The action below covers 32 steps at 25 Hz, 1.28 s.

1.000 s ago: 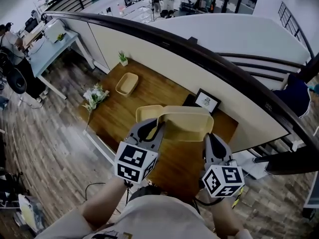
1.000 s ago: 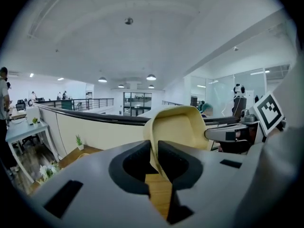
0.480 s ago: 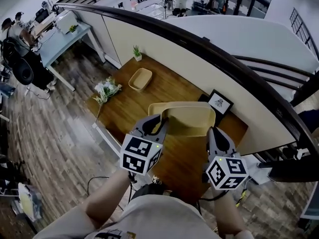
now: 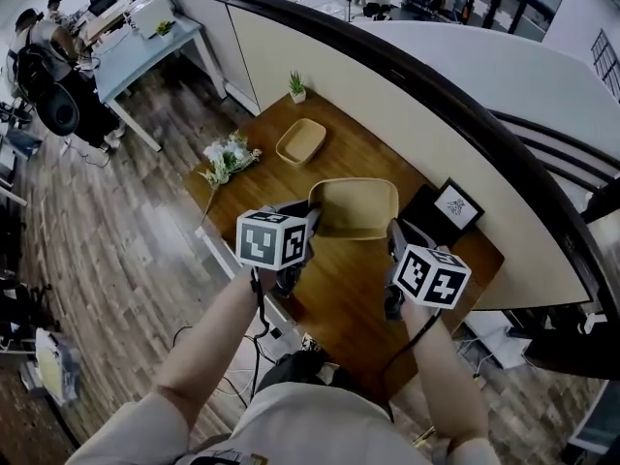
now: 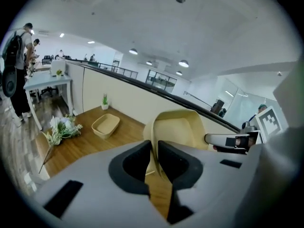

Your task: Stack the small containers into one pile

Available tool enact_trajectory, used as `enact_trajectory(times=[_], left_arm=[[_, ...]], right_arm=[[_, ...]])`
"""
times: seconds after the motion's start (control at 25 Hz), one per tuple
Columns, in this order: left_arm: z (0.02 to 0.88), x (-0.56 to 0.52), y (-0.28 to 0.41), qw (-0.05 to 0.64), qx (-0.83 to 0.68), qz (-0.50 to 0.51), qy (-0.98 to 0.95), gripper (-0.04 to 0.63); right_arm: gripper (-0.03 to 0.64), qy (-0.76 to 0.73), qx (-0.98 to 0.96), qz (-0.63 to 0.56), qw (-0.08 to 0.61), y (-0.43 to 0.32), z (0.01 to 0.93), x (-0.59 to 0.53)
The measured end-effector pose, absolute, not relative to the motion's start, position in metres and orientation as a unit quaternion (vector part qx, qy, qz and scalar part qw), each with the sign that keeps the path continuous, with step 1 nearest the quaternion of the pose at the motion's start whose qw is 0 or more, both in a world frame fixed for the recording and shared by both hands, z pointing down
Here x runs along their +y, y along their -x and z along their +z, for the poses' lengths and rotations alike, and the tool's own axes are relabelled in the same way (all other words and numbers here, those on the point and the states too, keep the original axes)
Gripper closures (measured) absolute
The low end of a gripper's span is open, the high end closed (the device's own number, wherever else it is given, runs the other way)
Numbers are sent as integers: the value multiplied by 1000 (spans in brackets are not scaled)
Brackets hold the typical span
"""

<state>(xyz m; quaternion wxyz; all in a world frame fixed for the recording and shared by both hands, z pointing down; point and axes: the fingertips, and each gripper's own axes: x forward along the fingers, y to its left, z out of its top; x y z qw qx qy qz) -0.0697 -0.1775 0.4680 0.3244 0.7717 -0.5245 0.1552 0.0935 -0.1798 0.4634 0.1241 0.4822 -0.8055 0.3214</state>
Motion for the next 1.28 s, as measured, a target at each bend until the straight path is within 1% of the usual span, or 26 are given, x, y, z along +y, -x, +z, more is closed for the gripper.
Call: enact_trajectory(times=[0.16,0.36,0.44,0.64,0.88,1.08,1.12,1.2,1.28], left_arm=[[515,-193,85,368,-527,168,-748,540],[574,-213,90,440,-522,148,-715,540],[594,-218,91,454,-521,153,-707,540],[634,-229,89,461,-516,183,-699,540],[665,-236,84,451,-512,213,-699,540],[693,-234,89,466,-525,229,-675,540],[699,-234,91,466,-528,234,-670,531],[707,-233,94,465,-532,242,-665,494],[714,-232,94,465,-531,252,-662,462]], right_arm=[[595,-478,-787,360,152,-77,508,-201],[595,-483,-756,404,182,-72,563,-219],[595,-484,-740,428,189,-71,586,-222],[595,-488,-711,462,205,-75,630,-227],[594,-494,-695,468,232,-78,662,-239],[594,-486,-692,461,267,-80,683,-243],[591,-486,-693,457,274,-80,686,-244],[563,-486,-696,444,286,-80,691,-246],[516,-484,-702,428,300,-79,697,-248]])
